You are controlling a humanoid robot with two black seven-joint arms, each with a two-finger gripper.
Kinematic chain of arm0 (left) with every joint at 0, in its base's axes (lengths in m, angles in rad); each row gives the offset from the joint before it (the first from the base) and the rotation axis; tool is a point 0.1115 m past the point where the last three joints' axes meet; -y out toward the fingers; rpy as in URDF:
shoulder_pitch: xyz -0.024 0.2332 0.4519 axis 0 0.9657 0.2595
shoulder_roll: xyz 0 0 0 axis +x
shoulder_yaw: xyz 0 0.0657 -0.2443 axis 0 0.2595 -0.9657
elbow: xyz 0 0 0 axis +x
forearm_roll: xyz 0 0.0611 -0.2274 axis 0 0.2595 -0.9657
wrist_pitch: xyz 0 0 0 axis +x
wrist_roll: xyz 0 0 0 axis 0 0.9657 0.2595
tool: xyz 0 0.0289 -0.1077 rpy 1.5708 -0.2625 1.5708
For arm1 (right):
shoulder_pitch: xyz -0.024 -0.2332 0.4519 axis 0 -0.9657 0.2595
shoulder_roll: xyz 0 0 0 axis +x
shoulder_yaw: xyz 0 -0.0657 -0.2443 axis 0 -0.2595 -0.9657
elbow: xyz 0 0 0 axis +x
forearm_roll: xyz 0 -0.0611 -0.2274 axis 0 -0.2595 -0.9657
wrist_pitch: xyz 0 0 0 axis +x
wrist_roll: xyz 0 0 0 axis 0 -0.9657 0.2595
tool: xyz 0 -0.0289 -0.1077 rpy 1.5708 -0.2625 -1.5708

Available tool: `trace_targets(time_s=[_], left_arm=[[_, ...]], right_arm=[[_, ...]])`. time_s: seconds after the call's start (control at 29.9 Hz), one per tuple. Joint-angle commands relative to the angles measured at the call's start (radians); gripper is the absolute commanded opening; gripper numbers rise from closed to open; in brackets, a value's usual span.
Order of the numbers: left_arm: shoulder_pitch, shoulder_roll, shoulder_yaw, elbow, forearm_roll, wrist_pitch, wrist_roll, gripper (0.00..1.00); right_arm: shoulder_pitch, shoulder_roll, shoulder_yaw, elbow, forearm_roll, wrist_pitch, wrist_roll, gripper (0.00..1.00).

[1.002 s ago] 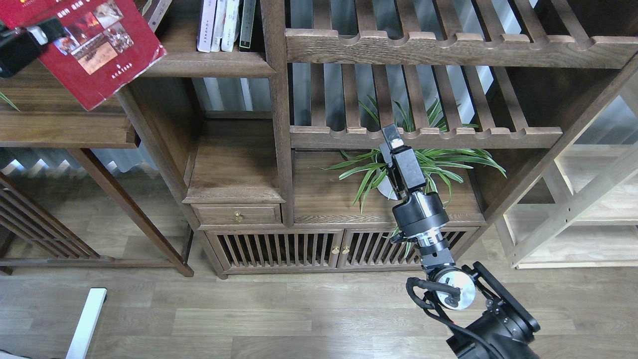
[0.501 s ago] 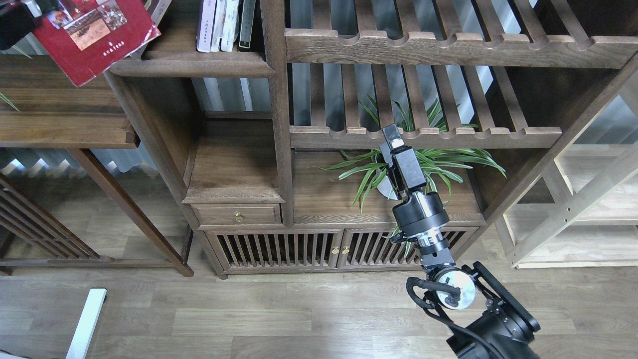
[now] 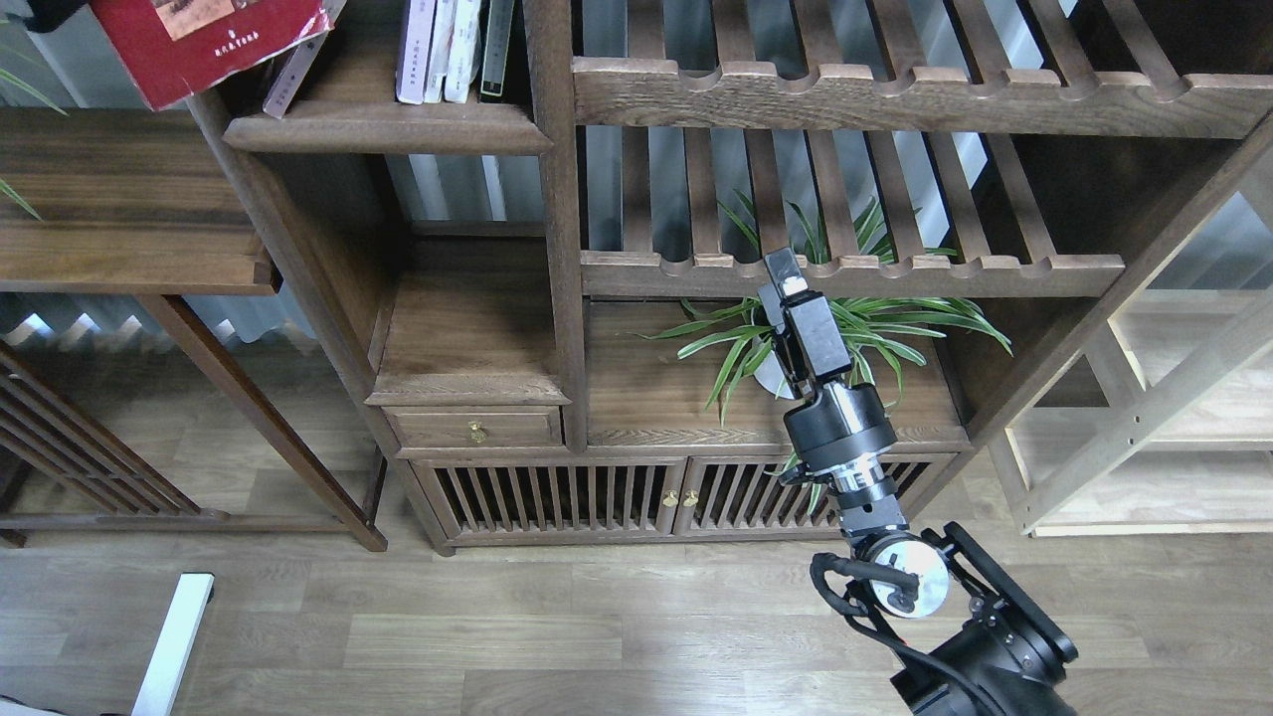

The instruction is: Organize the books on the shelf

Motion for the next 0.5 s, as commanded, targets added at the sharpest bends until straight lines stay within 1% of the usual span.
trace_targets(time_s=[0.0, 0.1, 0.3, 0.47], left_arm=[[-0.046, -0.002, 0.029, 0.035, 0.005, 0.000, 0.000, 0.17], [-0.072, -0.003, 0.053, 0.046, 0.005, 0.000, 0.000, 0.17], [-0.127, -0.034, 0.113, 0.129, 0.006, 0.000, 0.000, 0.17], [-0.215, -0.110, 0.199, 0.212, 0.006, 0.000, 0.000, 0.17]], right_arm=[[0.000, 0.000, 0.001, 0.000, 0.008, 0.000, 0.000, 1.00], [0.000, 0.000, 0.001, 0.000, 0.009, 0.000, 0.000, 1.00], [0.000, 0.000, 0.001, 0.000, 0.009, 0.000, 0.000, 1.00], [0.002, 0.000, 0.001, 0.002, 0.009, 0.000, 0.000, 1.00]])
